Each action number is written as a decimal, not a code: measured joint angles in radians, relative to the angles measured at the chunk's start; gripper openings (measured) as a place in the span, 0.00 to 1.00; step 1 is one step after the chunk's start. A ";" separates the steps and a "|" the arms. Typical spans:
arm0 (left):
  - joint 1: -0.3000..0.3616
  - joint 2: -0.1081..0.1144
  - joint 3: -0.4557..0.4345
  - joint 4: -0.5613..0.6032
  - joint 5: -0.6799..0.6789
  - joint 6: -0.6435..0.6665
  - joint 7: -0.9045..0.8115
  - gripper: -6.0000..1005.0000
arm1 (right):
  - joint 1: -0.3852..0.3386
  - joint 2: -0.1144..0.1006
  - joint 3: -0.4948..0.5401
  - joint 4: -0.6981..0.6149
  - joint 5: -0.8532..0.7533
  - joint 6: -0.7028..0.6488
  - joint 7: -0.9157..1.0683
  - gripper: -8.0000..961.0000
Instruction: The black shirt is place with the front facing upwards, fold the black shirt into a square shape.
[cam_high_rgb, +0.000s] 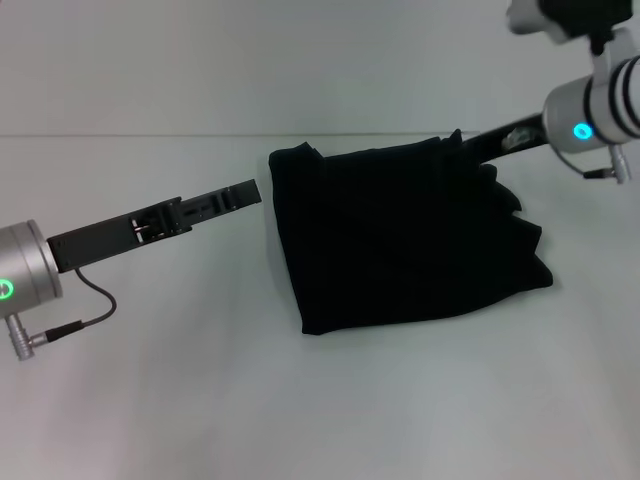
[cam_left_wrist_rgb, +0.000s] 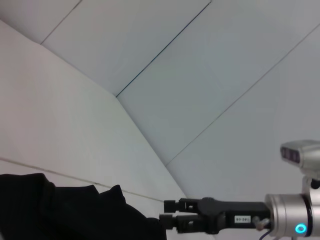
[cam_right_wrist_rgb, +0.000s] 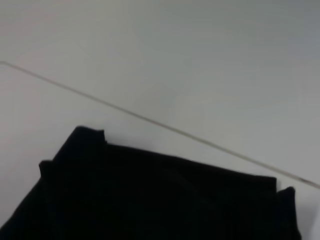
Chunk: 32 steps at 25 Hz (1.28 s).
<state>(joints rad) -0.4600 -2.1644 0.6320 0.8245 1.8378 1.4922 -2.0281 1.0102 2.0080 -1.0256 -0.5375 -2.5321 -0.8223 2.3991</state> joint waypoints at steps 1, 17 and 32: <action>0.000 0.000 0.000 0.000 0.000 0.000 -0.003 0.78 | 0.002 0.005 -0.002 0.004 -0.010 0.004 0.003 0.95; 0.002 0.000 0.000 -0.002 -0.002 0.004 -0.021 0.78 | 0.033 0.039 -0.007 -0.004 -0.160 0.019 0.103 0.95; -0.021 0.001 0.009 0.007 -0.002 0.018 -0.087 0.77 | 0.051 0.071 -0.089 0.008 -0.162 0.064 0.099 0.95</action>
<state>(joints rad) -0.4812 -2.1635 0.6411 0.8313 1.8359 1.5103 -2.1146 1.0607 2.0792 -1.1146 -0.5292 -2.6936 -0.7585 2.4985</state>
